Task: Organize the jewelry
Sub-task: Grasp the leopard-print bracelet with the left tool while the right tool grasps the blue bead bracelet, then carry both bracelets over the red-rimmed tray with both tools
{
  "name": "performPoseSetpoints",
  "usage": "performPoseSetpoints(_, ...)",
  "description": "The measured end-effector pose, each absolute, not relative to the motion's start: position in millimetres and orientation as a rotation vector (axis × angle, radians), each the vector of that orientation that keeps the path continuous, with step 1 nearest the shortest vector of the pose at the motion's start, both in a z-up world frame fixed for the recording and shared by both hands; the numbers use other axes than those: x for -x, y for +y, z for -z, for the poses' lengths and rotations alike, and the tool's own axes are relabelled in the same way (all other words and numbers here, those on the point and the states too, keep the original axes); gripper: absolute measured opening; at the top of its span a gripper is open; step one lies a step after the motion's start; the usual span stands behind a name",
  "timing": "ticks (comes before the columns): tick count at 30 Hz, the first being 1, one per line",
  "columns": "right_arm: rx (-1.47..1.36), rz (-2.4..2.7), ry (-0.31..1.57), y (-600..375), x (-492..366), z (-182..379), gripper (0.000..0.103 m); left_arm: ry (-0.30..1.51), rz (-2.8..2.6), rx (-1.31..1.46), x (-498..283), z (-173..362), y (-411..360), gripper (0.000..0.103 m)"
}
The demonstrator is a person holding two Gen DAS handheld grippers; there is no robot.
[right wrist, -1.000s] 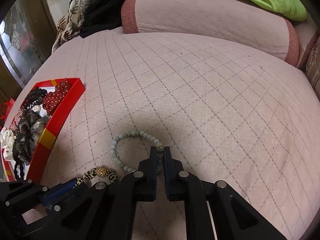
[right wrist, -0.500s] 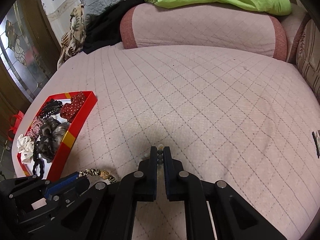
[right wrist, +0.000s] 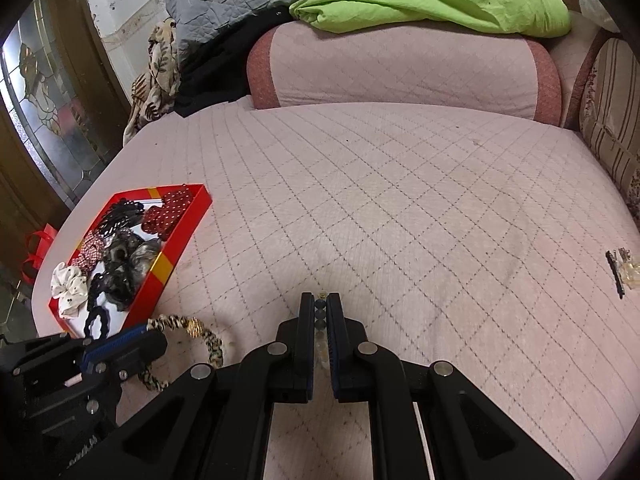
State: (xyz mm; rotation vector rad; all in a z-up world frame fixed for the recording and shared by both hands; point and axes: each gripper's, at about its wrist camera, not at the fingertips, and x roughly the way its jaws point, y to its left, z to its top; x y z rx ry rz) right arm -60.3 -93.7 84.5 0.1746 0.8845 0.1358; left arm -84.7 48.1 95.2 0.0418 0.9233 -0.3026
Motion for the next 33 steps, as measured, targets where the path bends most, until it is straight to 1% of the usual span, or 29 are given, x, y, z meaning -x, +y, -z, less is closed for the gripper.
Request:
performPoseSetpoints(10,-0.176,-0.151,0.861,-84,89,-104,0.007,0.842,0.275,-0.063,104,-124,53,0.006)
performPoseSetpoints(33,-0.138,-0.208,0.799,-49,122,-142,0.007,0.764,0.209,-0.034,125,-164,80,0.006)
